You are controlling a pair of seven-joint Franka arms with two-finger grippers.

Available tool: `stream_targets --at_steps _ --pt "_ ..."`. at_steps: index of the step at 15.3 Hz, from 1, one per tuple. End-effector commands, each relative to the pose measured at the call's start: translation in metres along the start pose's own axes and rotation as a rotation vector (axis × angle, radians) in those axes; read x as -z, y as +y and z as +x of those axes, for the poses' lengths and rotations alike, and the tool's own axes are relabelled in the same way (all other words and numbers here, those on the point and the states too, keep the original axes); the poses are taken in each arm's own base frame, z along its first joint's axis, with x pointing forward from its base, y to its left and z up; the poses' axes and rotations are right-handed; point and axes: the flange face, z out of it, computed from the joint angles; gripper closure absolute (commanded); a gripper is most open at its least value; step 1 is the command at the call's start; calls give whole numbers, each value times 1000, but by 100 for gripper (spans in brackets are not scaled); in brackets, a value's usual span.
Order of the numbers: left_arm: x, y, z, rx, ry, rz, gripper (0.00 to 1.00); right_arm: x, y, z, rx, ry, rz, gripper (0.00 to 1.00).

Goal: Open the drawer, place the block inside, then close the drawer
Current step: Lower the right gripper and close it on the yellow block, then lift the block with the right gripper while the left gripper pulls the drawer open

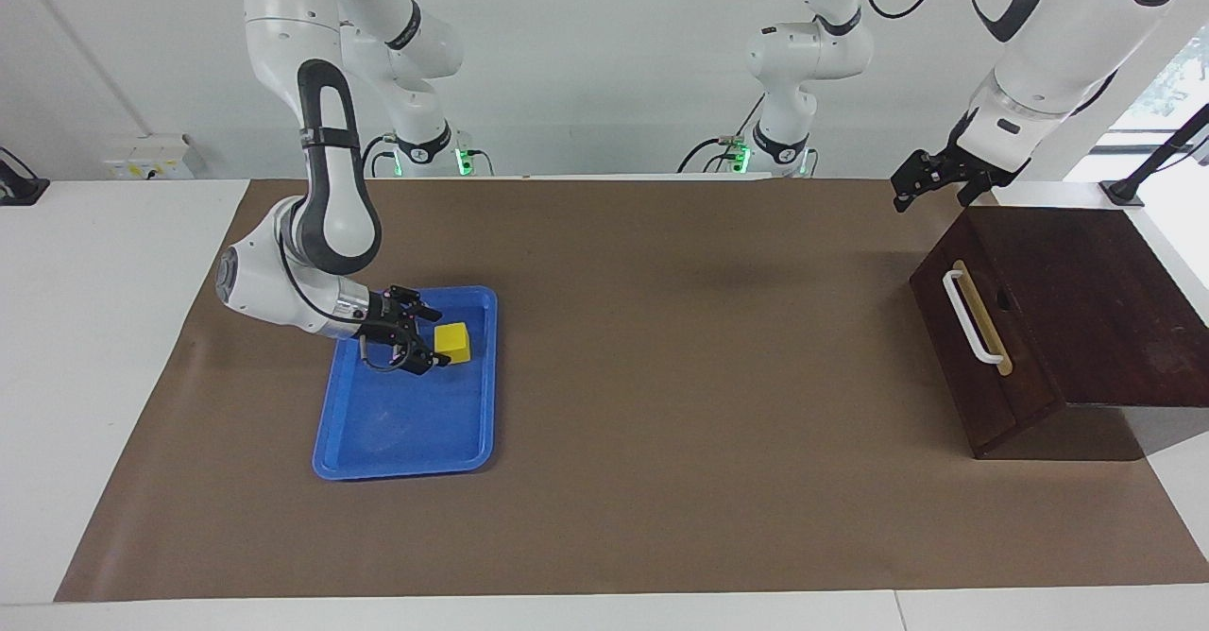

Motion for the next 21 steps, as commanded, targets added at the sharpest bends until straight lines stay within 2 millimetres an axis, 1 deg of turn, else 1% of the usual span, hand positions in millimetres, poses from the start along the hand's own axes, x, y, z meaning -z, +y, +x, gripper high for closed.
stream_targets --at_steps 1,2,3,4,5,6,9,11,13,15,16,17,18,20,21 --pt "2 -1 -6 4 4 -15 0 2 3 3 8 -4 32 6" --pt "1 -1 -6 4 2 -15 0 2 3 3 8 -4 32 17" --pt "1 -1 -6 4 2 -15 0 1 3 2 7 -6 32 36" --pt "1 -1 -6 4 4 -15 0 1 3 3 3 -9 36 53" --pt "1 -1 -6 4 1 -15 0 1 2 3 -3 -15 45 75" --pt "1 -1 -6 4 4 -15 0 0 1 1 1 -16 46 100" --pt "1 -1 -6 4 2 -15 0 2 -3 -2 6 -12 53 100" --pt "1 -1 -6 2 2 -15 0 8 -10 -6 8 -9 61 100" --pt "1 -1 -6 4 2 -15 0 18 -18 -12 5 -14 69 100" --pt "1 -1 -4 8 14 -16 0 34 -28 -25 28 -21 66 100" --pt "2 1 -1 9 42 -13 0 43 -35 -34 30 -24 72 100" --pt "-7 4 3 -2 73 6 0 48 -44 -49 38 -33 65 100" --pt "-14 5 2 -13 109 55 0 55 -54 -67 48 -27 59 100" --pt "-45 17 9 -66 144 144 0 59 -71 -102 24 -10 52 100" --pt "-63 17 16 -80 161 171 0 57 -79 -123 -2 -11 47 100"
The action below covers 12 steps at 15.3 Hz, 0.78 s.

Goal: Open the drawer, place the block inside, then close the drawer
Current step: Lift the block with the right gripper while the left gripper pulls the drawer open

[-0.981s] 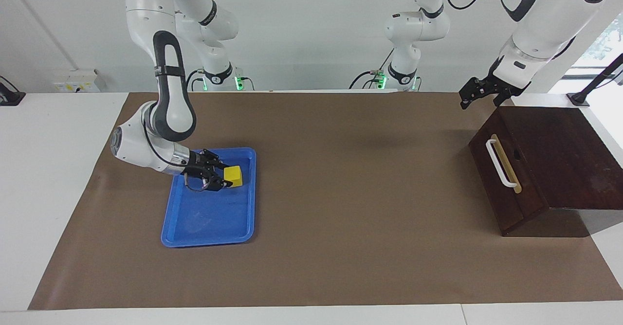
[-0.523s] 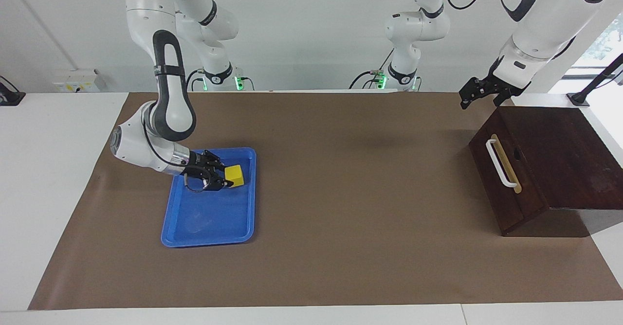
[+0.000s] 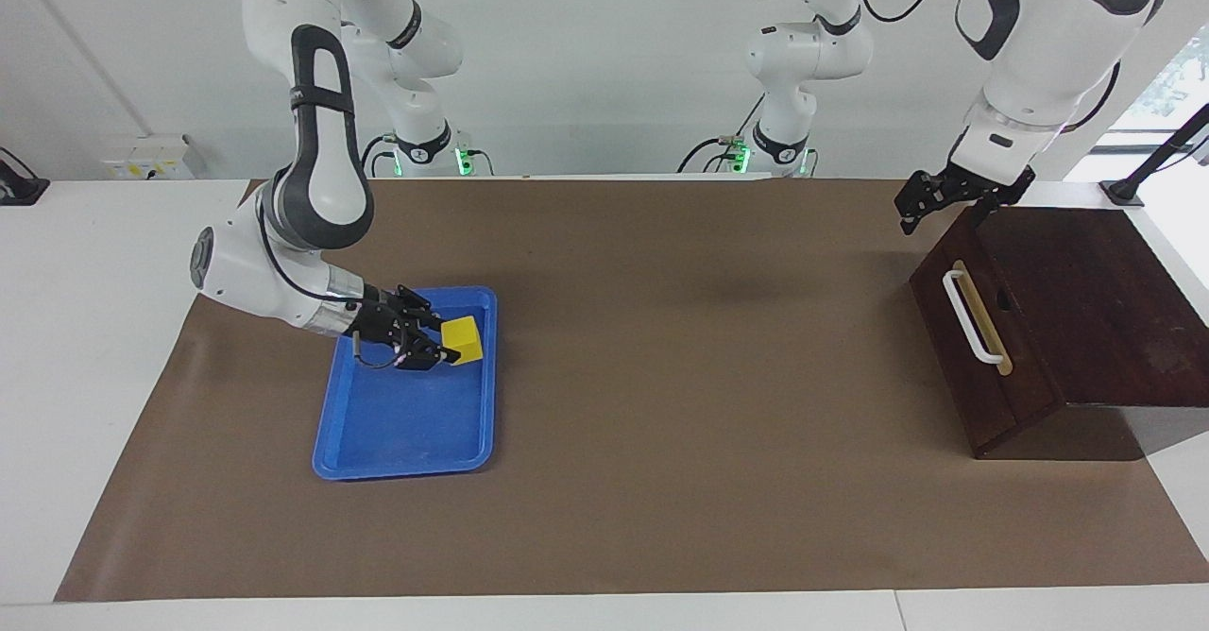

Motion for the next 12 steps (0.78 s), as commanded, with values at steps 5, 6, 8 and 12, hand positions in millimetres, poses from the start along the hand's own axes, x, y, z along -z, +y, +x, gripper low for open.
stream_targets --at_steps 5,6,8,12 --pt "-113 15 20 -188 70 258 0 -40 -42 -142 -97 20 -26 100" --pt "-120 11 26 -191 80 262 0 -52 -44 -159 -111 27 -17 100" --pt "-142 -1 32 -200 93 277 0 -76 -45 -195 -127 36 1 100" --pt "-169 -24 32 -251 136 323 0 -102 -42 -231 -152 41 20 100"
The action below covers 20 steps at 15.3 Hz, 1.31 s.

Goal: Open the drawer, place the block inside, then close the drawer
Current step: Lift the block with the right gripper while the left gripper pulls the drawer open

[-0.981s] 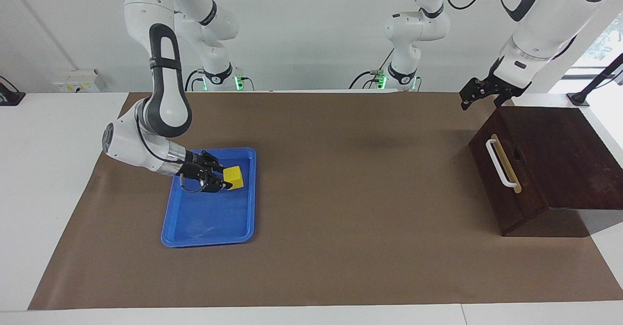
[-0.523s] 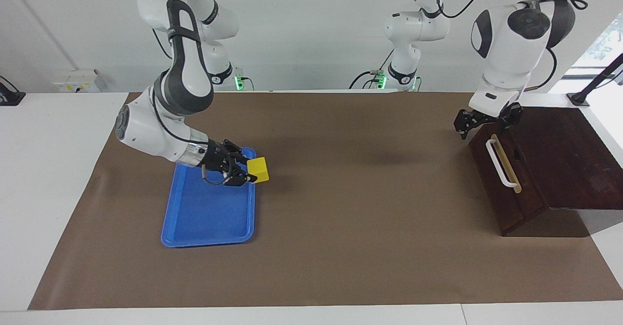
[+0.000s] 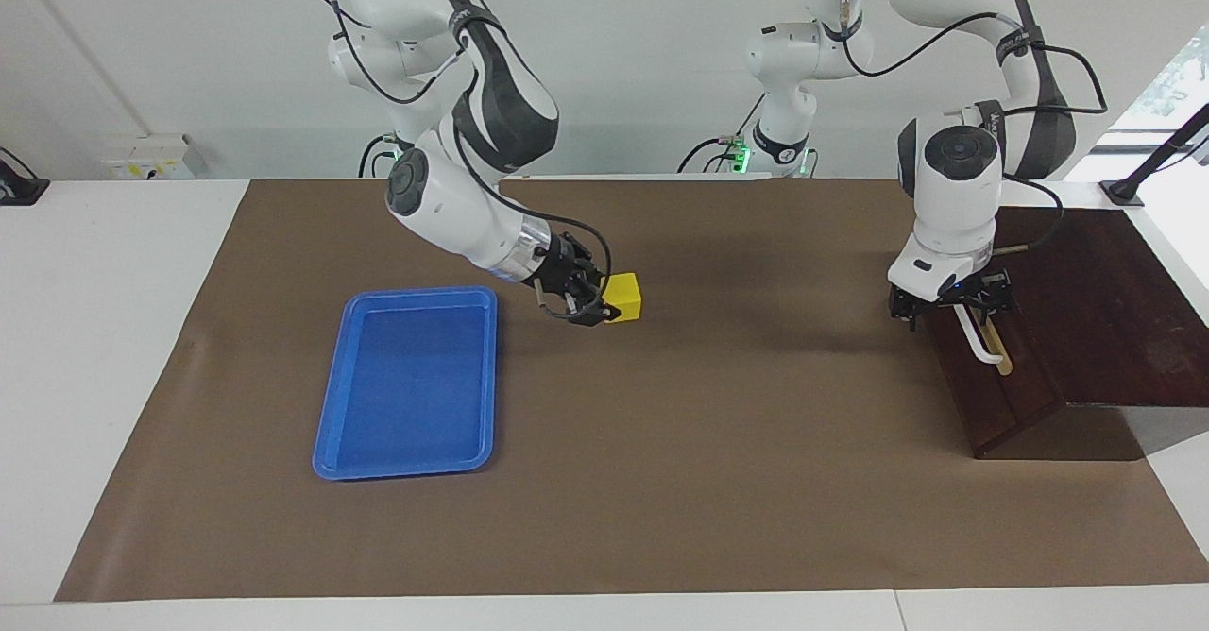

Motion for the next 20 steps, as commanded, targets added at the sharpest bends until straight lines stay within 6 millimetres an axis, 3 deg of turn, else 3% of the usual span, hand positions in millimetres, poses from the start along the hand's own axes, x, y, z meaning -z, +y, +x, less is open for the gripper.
stream_targets --at_steps 1,4,6,14,17,20 --pt "-17 -4 -8 -39 34 19 0 -5 -1 -11 -24 11 17 100" --pt "-33 7 -11 -46 10 7 0 -6 -1 -12 -24 11 23 100" --pt "-38 26 -5 -21 8 -1 0 -6 0 -13 -24 10 22 100" --pt "16 161 30 108 37 -80 0 2 -5 -2 -40 8 30 100" --pt "33 180 32 95 8 -80 0 11 -9 5 -46 10 39 100" --pt "30 175 31 98 -15 -71 0 16 -11 12 -55 12 46 100"
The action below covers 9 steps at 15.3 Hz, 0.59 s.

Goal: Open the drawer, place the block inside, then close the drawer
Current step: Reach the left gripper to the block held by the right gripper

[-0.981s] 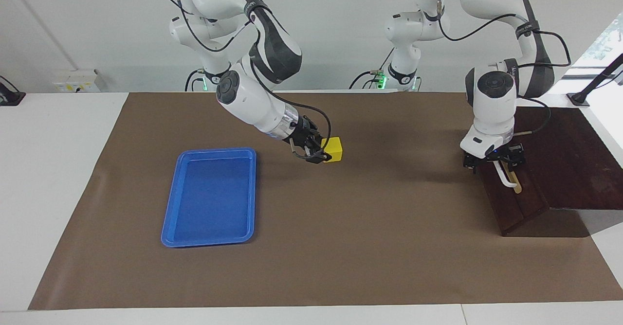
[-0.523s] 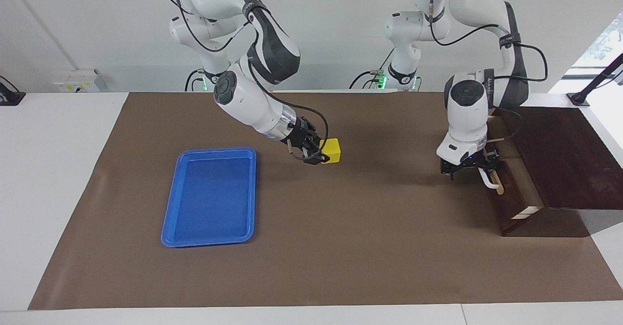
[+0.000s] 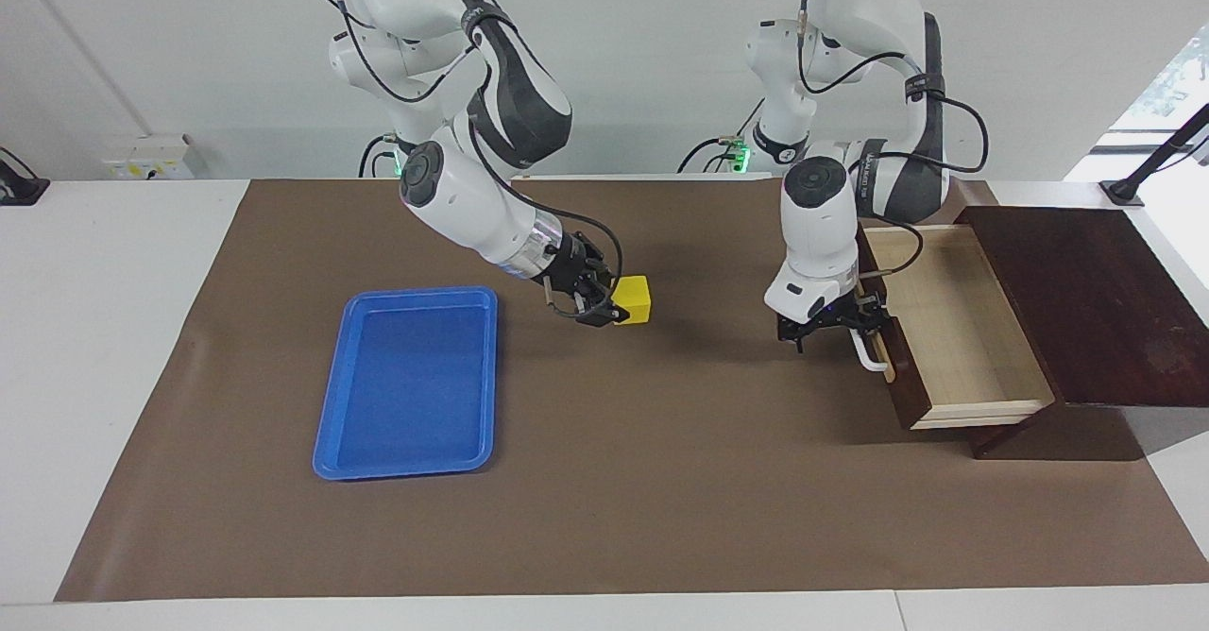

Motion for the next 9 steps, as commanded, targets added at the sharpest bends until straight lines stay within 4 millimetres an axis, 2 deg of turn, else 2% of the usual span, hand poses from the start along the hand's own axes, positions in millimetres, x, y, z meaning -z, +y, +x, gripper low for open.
stream_targets --at_steps 1,2,4,6,9 --pt "10 0 5 21 -25 -5 0 6 -4 2 -7 5 5 100" --pt "31 -12 14 62 -40 -14 0 5 -4 1 -7 5 3 100" --pt "92 -33 33 209 -120 -156 0 6 -5 2 -8 5 4 100" --pt "137 -39 35 363 -172 -168 0 5 -4 1 -7 5 3 100" --pt "165 -23 26 673 -228 -237 0 5 -4 1 -7 5 3 100"
